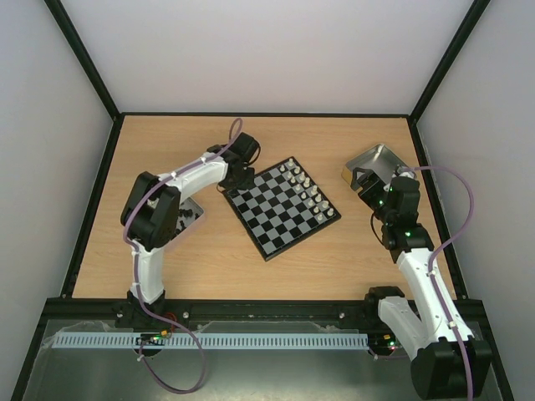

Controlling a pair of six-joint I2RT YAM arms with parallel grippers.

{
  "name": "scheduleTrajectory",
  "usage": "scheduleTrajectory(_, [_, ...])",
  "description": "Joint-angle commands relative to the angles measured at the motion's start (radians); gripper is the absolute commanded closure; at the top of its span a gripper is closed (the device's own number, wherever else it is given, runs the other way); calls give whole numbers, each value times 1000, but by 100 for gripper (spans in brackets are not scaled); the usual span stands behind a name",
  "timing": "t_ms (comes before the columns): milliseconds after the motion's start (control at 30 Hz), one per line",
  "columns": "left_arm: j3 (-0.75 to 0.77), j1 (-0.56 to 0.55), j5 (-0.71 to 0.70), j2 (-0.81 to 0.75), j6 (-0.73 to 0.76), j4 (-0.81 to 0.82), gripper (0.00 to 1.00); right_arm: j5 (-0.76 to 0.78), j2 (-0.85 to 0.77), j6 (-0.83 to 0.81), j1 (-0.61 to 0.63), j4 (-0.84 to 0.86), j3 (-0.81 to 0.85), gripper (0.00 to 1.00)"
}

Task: Set up the chess pieces on the board
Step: Place the chess piece on the chessboard.

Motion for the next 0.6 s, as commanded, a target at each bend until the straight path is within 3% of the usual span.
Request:
scheduleTrajectory(0, [27,-5,1,32,3,-43,89,20,-3,0,-2,15,-8,10])
scheduleTrajectory(567, [48,-4,7,77,-1,-44,88,19,-2,0,-2,12,-11,9])
